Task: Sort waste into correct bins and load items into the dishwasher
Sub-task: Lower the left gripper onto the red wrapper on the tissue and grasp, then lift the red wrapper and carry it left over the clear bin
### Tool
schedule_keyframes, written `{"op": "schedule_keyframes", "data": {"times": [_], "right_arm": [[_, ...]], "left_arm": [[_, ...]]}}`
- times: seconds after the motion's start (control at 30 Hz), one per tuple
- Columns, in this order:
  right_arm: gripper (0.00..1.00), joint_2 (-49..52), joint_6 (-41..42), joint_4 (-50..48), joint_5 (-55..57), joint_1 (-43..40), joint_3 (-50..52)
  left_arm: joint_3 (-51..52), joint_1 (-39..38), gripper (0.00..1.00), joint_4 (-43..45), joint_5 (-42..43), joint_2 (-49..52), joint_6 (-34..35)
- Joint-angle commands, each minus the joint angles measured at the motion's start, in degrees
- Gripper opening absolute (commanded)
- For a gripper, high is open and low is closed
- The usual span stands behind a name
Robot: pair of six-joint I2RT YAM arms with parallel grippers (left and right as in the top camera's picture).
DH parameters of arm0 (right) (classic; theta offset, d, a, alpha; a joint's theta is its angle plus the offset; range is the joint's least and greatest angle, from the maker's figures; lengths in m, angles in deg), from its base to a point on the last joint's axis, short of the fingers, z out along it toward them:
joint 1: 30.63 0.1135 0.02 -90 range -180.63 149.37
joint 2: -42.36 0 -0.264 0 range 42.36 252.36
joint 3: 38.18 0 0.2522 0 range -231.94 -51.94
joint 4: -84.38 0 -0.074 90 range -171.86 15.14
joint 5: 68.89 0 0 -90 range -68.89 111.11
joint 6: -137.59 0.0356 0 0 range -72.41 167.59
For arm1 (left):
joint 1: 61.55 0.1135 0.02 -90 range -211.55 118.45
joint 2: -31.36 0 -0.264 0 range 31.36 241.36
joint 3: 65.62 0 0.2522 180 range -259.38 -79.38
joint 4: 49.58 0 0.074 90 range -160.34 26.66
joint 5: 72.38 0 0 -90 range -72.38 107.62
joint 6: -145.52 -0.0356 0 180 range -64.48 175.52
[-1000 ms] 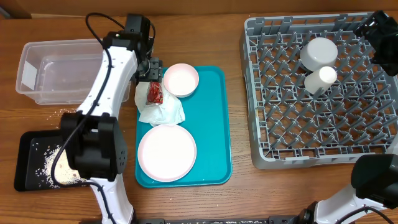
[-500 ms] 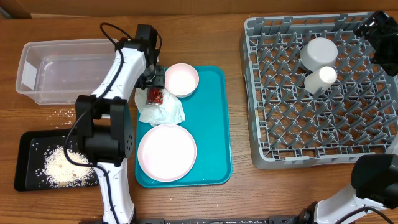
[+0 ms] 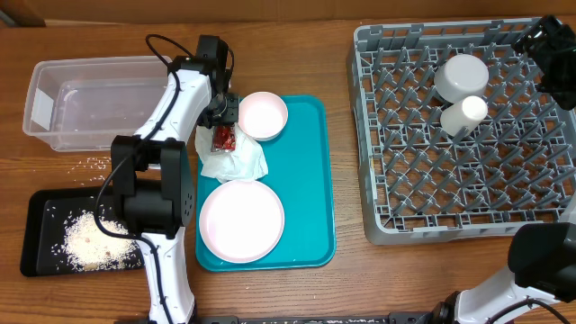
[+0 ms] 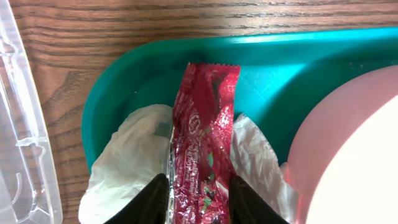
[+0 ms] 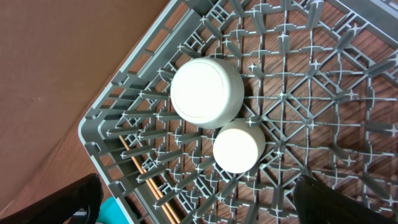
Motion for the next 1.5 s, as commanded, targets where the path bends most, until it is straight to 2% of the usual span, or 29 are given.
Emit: {"op": "schedule_keyframes", "data": {"times": [0.0,0.13,0.37,0.47,0.57,0.77,0.83,0.93,1.1,1.47], "right_arm": [[1.00,-0.15,0.09,-0.31,-0.31,0.26,-0.42],[1.00,-0.15,0.09,-0.31,-0.31,0.26,-0.42],[1.00,-0.15,0.09,-0.31,-0.31,0.26,-0.42],[1.00,-0.15,0.09,-0.31,-0.31,0.26,-0.42],[1.00,-0.15,0.09,-0.31,-0.31,0.26,-0.42],[1.00,-0.15,0.09,-0.31,-0.31,0.26,-0.42],[1.00,-0.15,0.09,-0.31,-0.31,0.26,-0.42],[1.00,-0.13,0.09,-0.31,-0.31,0.26,-0.42],[1.00,-0.15,0.09,-0.31,-0.31,0.26,-0.42],[1.00,-0.13,0.09,-0.31,-0.31,0.26,-0.42]], "left_arm": [[-1.36,-0.55,0.33,0.24,0.85,0.90,0.37],[-1.36,-0.55,0.32,1.79,0.81,0.90,0.35],[-1.36,-0.48,0.23,3.52,0.81,0.90,0.35],[-1.36,-0.48,0.17,4.00,0.81,0.90,0.35],[-1.36,-0.48,0.04,4.37,0.74,0.90,0.35],[-1.60,-0.55,0.04,4.20,0.87,0.76,0.50],[-3.45,-0.50,0.04,1.55,0.83,-0.31,4.07],[-5.38,-0.33,0.04,-0.98,0.85,-1.84,5.57],[-7.50,-0.33,0.04,-4.68,0.85,-5.22,7.82],[-7.54,2.14,0.04,-5.95,0.81,-15.80,10.88]]}}
